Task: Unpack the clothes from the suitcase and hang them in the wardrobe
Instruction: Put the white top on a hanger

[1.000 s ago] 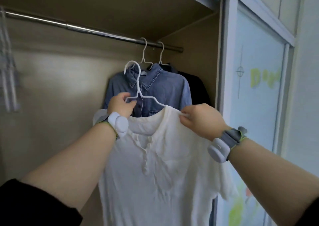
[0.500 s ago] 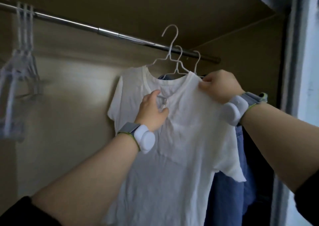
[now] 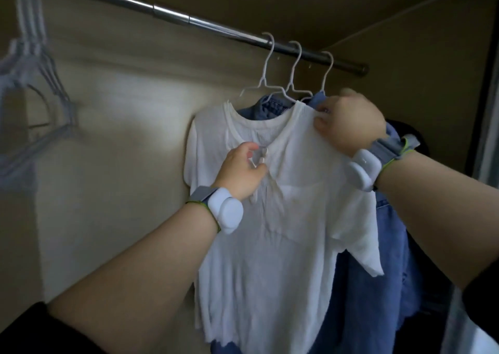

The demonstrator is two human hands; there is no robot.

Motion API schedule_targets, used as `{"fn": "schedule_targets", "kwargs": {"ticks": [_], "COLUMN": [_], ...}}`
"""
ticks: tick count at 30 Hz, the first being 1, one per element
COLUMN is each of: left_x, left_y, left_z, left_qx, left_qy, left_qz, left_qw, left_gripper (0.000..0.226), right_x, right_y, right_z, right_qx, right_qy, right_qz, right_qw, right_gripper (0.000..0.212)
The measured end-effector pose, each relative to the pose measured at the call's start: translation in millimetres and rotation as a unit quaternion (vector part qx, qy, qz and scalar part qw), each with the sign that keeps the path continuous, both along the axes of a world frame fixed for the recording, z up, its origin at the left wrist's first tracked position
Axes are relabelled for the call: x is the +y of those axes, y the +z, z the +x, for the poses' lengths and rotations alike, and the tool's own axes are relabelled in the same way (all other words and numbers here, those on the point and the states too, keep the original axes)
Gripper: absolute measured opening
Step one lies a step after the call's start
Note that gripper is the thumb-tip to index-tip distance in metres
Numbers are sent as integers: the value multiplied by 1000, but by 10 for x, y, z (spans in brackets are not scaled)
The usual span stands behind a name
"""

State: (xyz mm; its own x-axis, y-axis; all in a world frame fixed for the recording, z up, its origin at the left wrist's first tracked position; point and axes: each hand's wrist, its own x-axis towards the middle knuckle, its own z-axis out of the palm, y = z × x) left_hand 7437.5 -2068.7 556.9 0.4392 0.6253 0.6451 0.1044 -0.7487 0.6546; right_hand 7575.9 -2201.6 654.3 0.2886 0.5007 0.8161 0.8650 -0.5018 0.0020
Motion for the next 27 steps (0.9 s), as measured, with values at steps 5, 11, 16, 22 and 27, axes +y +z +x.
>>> {"fn": "schedule_targets", "kwargs": {"ticks": [5,11,16,22,27], "left_x": [-296,-724,-988,-1348,-1506], "left_y": [-53,-82,-64,-35,34], "left_z": [-33,-581,-1373,-2057,-2442], "left_qx": [-12,-118,-119,-112,-124], "left_qy": [41,109,213,279,312], "left_qz": [-5,11,42,142,240], "left_qw": [999,987,969,943,911], "left_gripper": [42,28,21,25,29], "right_x": [-74,-17,59,236,383], "right_y": [-266,-425,-444,-388,-256], "right_z": [-245,-765,-1361,-2105,-2688], "right_qx": [-146,-29,116,228,389], "right_qy": [132,343,485,576,615], "right_qz": [15,-16,-16,-32,-33], "right_qw": [980,939,867,785,685], "right_gripper": [31,29,27,28,33]}}
